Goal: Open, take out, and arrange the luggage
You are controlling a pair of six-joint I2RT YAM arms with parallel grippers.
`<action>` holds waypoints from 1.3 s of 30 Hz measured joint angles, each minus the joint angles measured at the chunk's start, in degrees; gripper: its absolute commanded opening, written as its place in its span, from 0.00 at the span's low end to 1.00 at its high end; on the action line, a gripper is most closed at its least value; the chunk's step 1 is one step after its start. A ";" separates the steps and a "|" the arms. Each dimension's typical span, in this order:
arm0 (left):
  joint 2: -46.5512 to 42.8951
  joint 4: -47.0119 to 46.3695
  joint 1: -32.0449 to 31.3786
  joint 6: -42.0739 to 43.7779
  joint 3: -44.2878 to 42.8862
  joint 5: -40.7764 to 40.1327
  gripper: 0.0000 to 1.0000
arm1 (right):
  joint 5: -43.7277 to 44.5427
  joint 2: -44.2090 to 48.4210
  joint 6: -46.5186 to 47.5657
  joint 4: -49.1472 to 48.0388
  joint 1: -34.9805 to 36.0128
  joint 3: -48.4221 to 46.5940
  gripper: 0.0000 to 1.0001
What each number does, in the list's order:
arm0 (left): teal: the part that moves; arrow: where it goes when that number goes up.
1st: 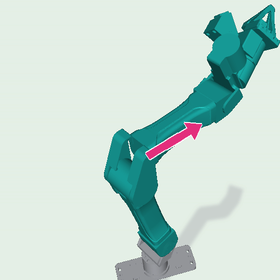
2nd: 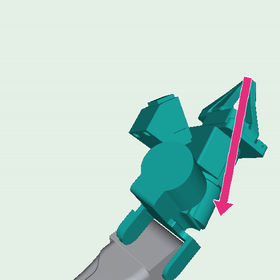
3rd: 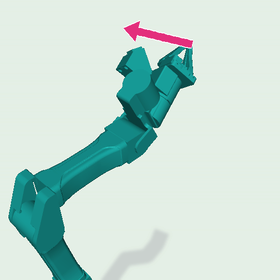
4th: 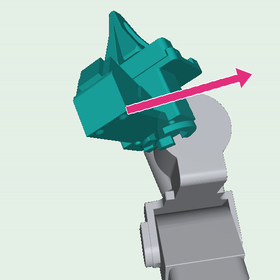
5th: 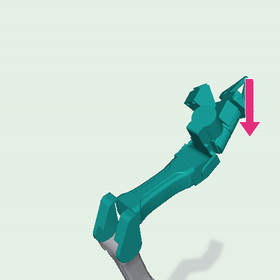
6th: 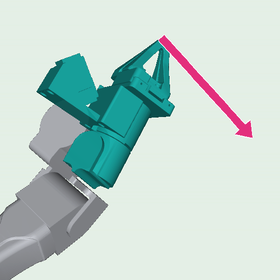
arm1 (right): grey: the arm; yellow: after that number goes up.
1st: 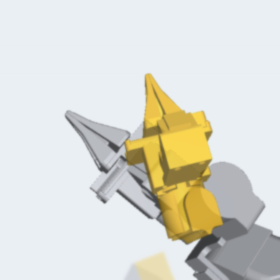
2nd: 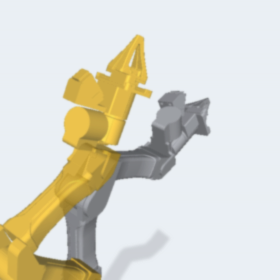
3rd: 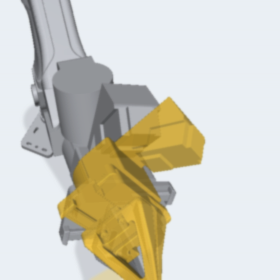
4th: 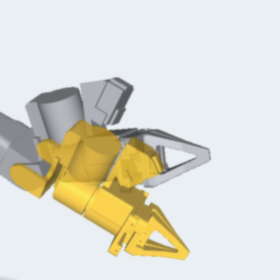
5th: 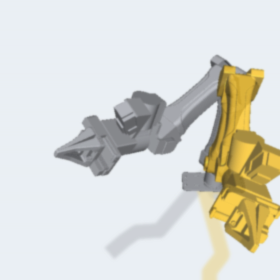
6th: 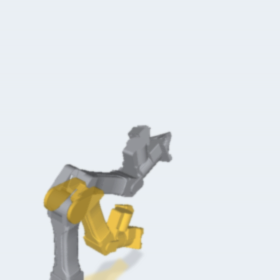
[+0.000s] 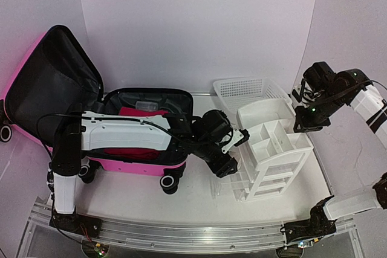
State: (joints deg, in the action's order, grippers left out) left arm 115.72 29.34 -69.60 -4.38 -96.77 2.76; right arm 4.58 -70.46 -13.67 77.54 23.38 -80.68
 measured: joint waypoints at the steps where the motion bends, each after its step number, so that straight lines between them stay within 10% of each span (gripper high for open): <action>1: 0.55 0.22 -0.02 0.04 -0.55 -0.15 0.57 | -0.02 0.09 -0.07 -0.04 0.00 0.09 0.20; 18: -0.59 1.66 -0.09 1.20 -0.20 -4.09 0.87 | -0.28 0.81 -0.33 0.52 -0.20 0.24 0.20; 27: -16.04 -0.85 1.97 -4.22 11.19 -5.20 0.48 | -0.44 0.83 -0.33 0.59 -0.20 0.26 0.20; 39: -10.73 -1.77 6.86 -16.94 15.23 -6.16 0.37 | -0.48 1.05 -0.33 0.20 -0.20 0.63 0.20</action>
State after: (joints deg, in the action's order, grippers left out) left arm 104.99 27.57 -62.74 -21.32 -81.54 -3.40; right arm 4.10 -69.41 -14.00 77.73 23.18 -80.05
